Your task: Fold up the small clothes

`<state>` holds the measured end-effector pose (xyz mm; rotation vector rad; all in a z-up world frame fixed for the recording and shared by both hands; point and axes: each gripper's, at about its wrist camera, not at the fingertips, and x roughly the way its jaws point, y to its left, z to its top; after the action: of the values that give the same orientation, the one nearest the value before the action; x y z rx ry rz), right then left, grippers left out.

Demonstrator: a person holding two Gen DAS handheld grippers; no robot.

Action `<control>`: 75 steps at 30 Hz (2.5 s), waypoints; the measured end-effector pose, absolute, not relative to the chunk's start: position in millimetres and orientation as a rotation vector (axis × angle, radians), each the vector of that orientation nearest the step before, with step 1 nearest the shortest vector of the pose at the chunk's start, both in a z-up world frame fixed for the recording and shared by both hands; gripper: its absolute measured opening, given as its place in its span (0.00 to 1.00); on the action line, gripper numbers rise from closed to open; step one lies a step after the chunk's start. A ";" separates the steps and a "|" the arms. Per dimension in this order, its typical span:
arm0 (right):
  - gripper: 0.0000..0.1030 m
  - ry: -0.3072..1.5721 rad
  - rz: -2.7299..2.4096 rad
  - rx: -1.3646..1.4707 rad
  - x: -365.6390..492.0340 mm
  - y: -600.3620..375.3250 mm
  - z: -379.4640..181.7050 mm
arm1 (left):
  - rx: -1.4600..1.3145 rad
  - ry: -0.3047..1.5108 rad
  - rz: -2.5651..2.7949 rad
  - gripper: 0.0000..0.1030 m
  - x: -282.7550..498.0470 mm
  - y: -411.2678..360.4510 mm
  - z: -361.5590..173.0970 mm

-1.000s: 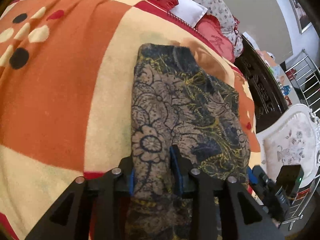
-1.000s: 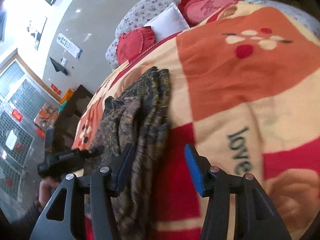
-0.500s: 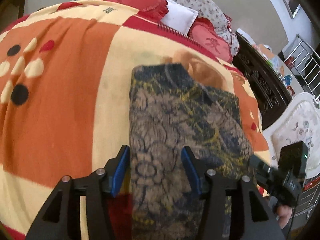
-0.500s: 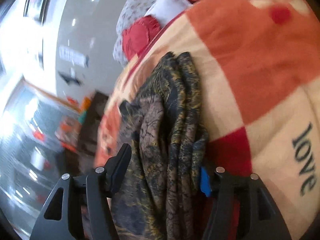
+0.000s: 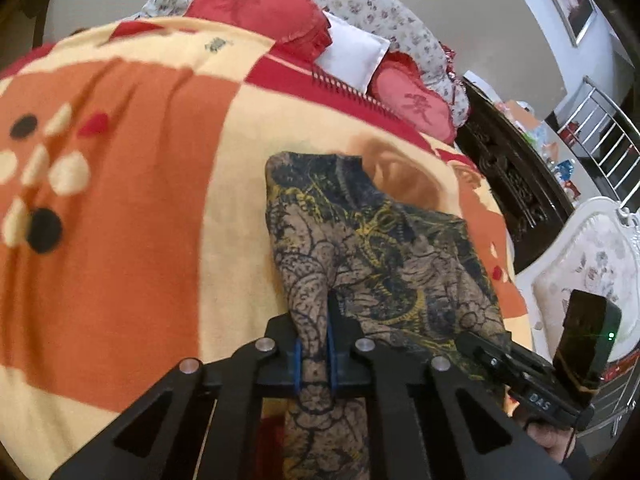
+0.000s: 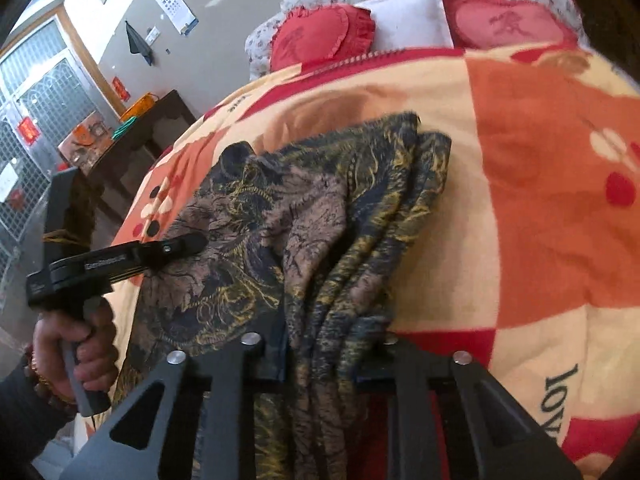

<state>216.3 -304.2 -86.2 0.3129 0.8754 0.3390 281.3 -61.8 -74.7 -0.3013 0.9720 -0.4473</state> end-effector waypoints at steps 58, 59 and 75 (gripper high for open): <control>0.06 0.888 0.230 0.167 107.6 -233.9 -99.1 | -0.009 0.827 -0.243 0.32 133.6 -71.0 -103.5; 0.06 0.888 0.232 0.170 107.6 -234.0 -99.2 | -0.012 0.827 -0.244 0.32 133.5 -70.7 -103.3; 0.08 0.876 0.211 0.109 105.0 -226.5 -96.3 | -0.035 0.819 -0.261 0.31 132.7 -66.9 -102.4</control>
<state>105.0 -226.5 -96.3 0.1093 0.8756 0.2114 132.7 -66.9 -102.4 -0.0346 0.8188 -0.2608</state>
